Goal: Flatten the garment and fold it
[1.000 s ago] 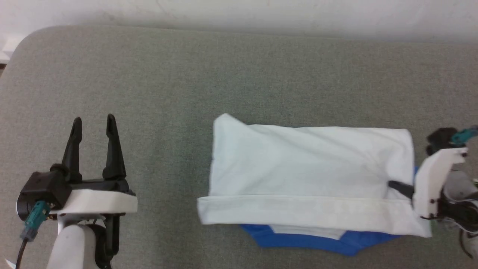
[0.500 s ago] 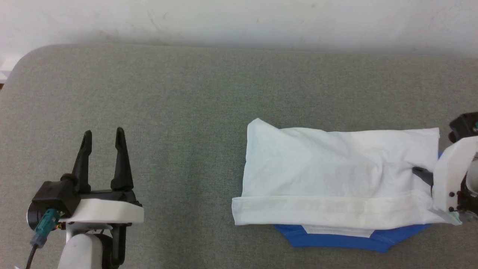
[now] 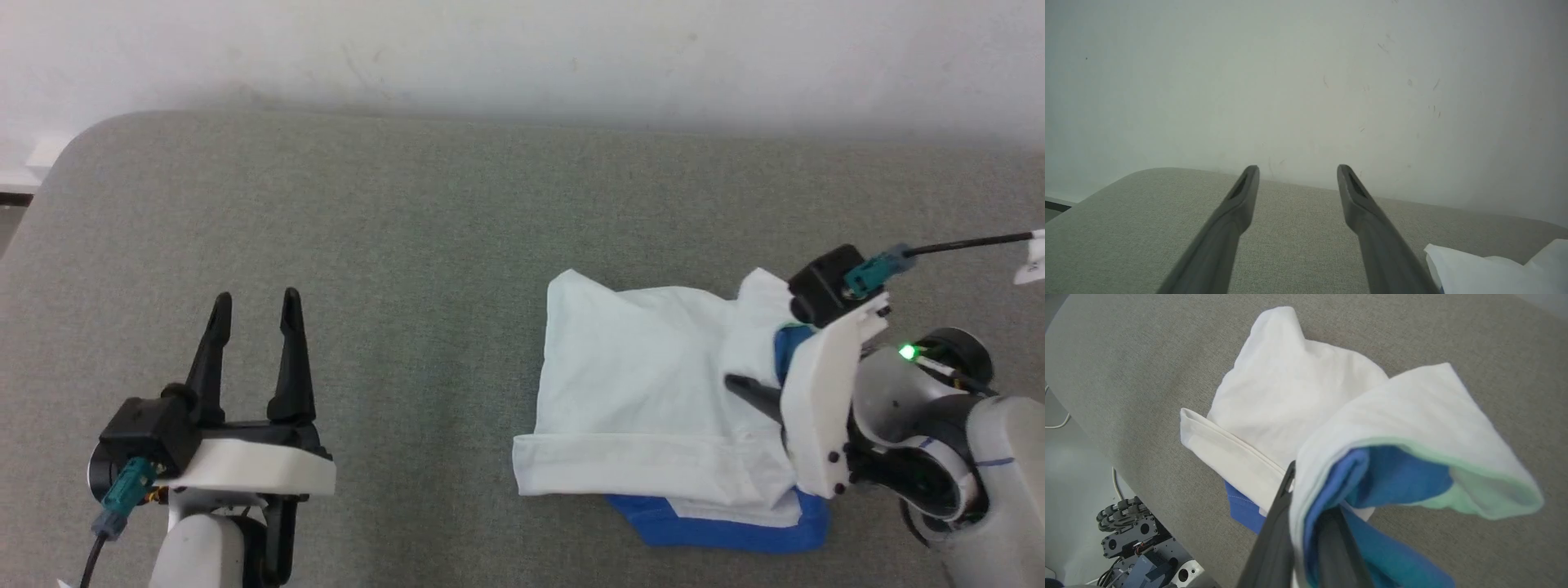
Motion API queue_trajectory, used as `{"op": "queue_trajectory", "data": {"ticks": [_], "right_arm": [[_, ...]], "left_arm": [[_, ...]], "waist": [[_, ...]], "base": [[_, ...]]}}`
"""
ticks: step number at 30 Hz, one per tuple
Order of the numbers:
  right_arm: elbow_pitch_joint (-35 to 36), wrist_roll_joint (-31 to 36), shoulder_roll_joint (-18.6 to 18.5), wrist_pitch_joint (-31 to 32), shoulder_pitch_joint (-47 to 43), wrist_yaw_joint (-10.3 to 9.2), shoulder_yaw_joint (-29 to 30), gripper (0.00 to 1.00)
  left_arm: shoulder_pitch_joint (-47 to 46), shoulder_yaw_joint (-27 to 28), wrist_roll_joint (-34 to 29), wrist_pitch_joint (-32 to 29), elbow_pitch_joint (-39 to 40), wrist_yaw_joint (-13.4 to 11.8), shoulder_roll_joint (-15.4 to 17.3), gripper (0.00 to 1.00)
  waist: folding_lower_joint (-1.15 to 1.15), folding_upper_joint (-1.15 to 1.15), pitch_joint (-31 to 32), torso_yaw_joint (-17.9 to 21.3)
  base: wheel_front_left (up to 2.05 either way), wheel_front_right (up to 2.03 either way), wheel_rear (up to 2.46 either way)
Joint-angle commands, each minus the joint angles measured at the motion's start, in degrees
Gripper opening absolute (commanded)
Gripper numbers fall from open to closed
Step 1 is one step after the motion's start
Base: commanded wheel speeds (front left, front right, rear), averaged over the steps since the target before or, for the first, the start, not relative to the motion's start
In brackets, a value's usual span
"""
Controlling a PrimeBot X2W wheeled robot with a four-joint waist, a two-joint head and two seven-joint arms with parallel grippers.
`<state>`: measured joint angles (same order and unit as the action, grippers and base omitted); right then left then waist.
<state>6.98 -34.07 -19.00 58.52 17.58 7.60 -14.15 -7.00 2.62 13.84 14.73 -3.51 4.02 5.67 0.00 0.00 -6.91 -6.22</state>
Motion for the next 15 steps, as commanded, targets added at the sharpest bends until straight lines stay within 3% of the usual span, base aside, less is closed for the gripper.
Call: {"op": "queue_trajectory", "data": {"ticks": [1, 10, 15], "right_arm": [[-0.7, -0.42, 0.88, -0.82, 1.59, -0.11, -1.29, 0.0], [-10.72, 1.33, 4.99, -6.66, 6.87, -0.11, -8.42, 0.0], [-16.83, 3.33, 5.13, -9.21, 8.92, -0.11, -10.81, 0.0]], "left_arm": [[0.43, -0.12, -0.51, 0.27, -0.4, 0.5, -0.22, 1.0], [-0.03, -0.67, -0.44, 0.27, -1.06, 1.14, -1.14, 1.0], [-0.79, -0.91, -0.44, 0.27, -1.14, 1.4, -1.46, 1.0]], "waist": [[0.0, 0.0, -0.38, -1.0], [0.0, 0.0, -3.03, -4.53], [0.0, 0.0, -4.42, -5.8]], "base": [[0.0, 0.0, 0.0], [0.0, 0.0, 0.0], [0.0, 0.0, 0.0]]}}
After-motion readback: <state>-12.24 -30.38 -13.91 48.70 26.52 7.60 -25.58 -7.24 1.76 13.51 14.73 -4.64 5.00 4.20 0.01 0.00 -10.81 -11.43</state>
